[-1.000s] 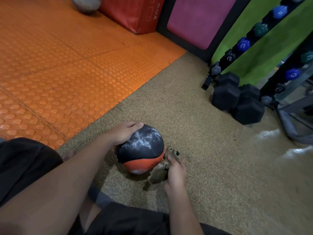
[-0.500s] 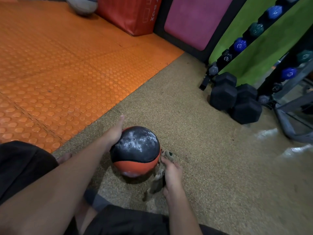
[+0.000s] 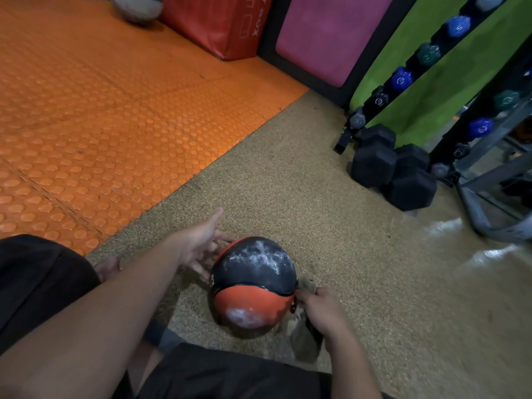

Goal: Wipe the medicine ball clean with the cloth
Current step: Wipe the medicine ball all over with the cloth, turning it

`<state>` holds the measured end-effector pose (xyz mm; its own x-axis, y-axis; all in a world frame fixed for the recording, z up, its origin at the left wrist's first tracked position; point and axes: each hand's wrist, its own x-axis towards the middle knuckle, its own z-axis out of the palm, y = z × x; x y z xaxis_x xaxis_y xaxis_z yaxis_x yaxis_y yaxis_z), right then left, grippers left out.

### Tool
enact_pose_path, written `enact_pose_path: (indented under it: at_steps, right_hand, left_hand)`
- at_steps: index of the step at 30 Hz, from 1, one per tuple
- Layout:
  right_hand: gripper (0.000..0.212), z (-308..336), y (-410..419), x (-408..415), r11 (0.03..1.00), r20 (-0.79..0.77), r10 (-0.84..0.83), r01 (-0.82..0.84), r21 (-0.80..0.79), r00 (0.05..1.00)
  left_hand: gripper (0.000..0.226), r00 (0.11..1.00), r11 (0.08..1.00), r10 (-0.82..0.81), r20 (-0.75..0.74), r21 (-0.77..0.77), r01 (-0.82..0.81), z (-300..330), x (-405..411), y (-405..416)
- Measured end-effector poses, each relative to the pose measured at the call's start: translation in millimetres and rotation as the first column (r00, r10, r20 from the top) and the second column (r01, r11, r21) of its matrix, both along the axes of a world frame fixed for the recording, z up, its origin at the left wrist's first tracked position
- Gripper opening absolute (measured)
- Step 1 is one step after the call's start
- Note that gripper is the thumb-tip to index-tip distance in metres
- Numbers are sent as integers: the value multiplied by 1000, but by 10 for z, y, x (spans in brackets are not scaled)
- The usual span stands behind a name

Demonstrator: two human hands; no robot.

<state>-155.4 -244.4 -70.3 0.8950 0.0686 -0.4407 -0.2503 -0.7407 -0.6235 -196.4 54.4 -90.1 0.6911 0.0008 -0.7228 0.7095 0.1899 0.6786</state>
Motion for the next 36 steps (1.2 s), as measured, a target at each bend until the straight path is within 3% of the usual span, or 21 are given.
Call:
enact_pose_path:
  at_steps: [6, 9, 12, 14, 17, 21, 22, 25, 26, 28, 30, 36]
  right_hand:
    - [28, 58, -300, 3, 918, -79, 344, -353, -181, 936]
    - [29, 56, -314, -86, 896, -62, 426, -431, -111, 902]
    - [23, 92, -283, -126, 895, -116, 445, -437, 89, 888]
    - [30, 115, -259, -127, 882, -145, 468, -451, 135, 872]
    - [42, 95, -252, -126, 885, -100, 466, -465, 33, 879]
    - [11, 66, -252, -88, 869, 19, 493, -491, -64, 870]
    - [14, 57, -237, -77, 862, 50, 505, -501, -76, 862]
    - [20, 52, -156, -77, 844, 154, 536, -522, -128, 830]
    - [22, 47, -131, -77, 840, 186, 541, -522, -146, 820]
    - [23, 47, -76, -79, 837, 236, 547, -517, -181, 803]
    - [10, 44, -47, -76, 848, 256, 529, -500, -176, 809]
    - [13, 66, -101, -29, 870, 255, 486, -436, -228, 836]
  left_hand:
    - [62, 996, 1000, 8, 90, 15, -10, 9, 63, -5]
    - [56, 992, 1000, 17, 123, 18, -19, 55, 81, 2]
    - [50, 989, 998, 55, 135, 10, -57, 28, 91, 41]
    - [42, 985, 996, 87, 151, 23, -92, -35, 85, 108]
    - [37, 983, 990, 102, 153, 86, -116, -44, 35, 267]
    - [27, 987, 977, -48, 153, 214, 15, 72, -39, 318]
    - [32, 986, 968, -72, 152, 248, 32, 67, -50, 321]
    - [77, 979, 957, -97, 181, 288, 41, 82, -84, 296]
    - [74, 973, 949, -120, 196, 311, 55, 112, -79, 253]
    - [40, 961, 915, -178, 210, 395, 83, 194, -45, 136]
    - [20, 949, 880, -211, 233, 468, 81, 247, -12, 11]
    - [23, 920, 885, -218, 325, 462, 46, 228, 40, -139]
